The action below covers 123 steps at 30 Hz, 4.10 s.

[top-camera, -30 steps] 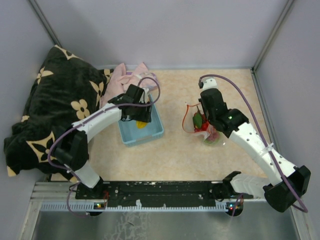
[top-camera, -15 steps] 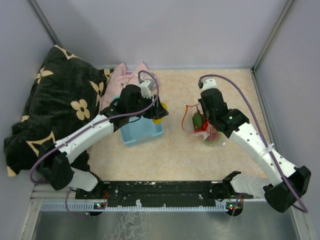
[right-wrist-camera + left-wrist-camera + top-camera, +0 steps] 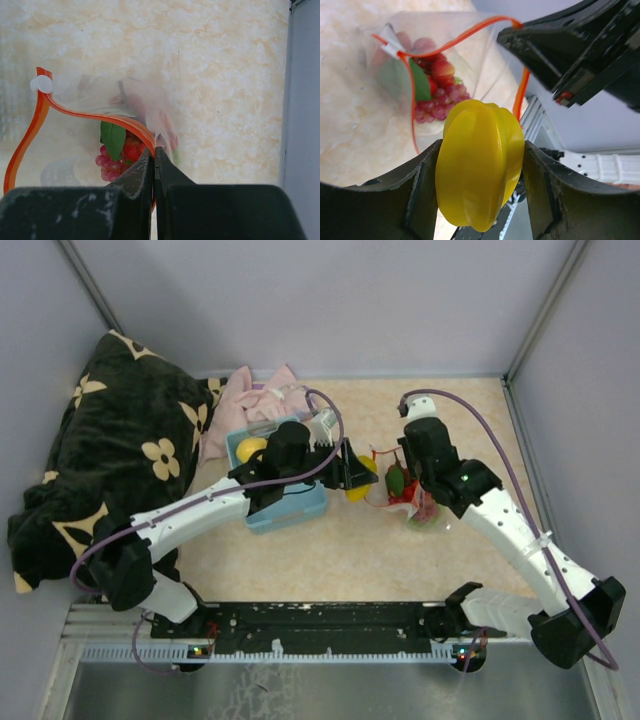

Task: Place the food in the zip-top bag and seal the zipper
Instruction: Place the fake fruit in the zipper food storage bag, then pick up the fake fruit from the bin.

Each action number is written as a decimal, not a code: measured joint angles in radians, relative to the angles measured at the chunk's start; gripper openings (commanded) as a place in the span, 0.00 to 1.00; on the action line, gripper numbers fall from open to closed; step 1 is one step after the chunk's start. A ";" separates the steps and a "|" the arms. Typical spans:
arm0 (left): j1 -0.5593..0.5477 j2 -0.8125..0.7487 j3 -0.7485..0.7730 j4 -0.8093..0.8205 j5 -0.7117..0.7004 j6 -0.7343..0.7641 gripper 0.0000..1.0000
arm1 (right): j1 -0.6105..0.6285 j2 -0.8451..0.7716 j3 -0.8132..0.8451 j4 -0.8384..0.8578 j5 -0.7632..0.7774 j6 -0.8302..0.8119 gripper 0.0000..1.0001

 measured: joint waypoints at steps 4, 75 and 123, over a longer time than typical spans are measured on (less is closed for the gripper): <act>-0.017 0.032 -0.009 0.120 -0.028 -0.072 0.47 | 0.000 -0.005 0.000 -0.002 -0.010 0.007 0.00; -0.032 -0.100 0.062 -0.334 -0.477 0.211 0.86 | 0.000 -0.089 -0.035 0.032 -0.143 0.031 0.00; 0.487 0.576 0.546 -0.816 -0.563 0.799 0.86 | 0.000 -0.137 -0.100 0.100 -0.130 -0.006 0.00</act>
